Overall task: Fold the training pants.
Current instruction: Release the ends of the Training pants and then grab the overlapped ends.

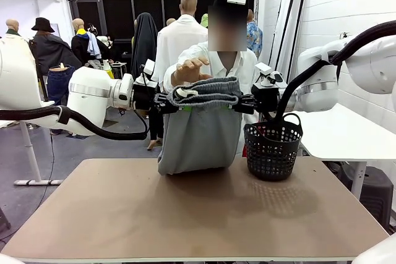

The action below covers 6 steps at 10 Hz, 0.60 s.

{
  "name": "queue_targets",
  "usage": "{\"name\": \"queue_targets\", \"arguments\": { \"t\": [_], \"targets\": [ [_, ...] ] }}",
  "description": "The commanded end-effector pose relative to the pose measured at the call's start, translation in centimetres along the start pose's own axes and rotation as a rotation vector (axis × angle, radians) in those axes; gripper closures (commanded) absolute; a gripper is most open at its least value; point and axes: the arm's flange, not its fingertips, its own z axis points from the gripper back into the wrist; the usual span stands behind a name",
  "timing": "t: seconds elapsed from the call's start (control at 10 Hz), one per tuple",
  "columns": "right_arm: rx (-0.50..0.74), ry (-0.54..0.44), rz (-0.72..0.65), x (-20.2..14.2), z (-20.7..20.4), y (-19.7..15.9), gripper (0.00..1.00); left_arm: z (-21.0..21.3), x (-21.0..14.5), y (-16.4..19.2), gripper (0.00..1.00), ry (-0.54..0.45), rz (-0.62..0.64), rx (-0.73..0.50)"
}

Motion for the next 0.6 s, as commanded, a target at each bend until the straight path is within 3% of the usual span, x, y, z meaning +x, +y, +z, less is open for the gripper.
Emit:
{"name": "queue_targets", "arguments": {
  "t": [0.0, 0.5],
  "targets": [
    [0.001, -0.013, 0.002, 0.23, -0.11, 0.12, 1.00, 0.05, 0.23, -0.53, 1.00, -0.022, -0.012, 0.010],
    [0.001, -0.013, 0.002, 0.23, -0.11, 0.12, 1.00, 0.05, 0.23, -0.53, 1.00, -0.022, -0.012, 0.010]
  ]
}}
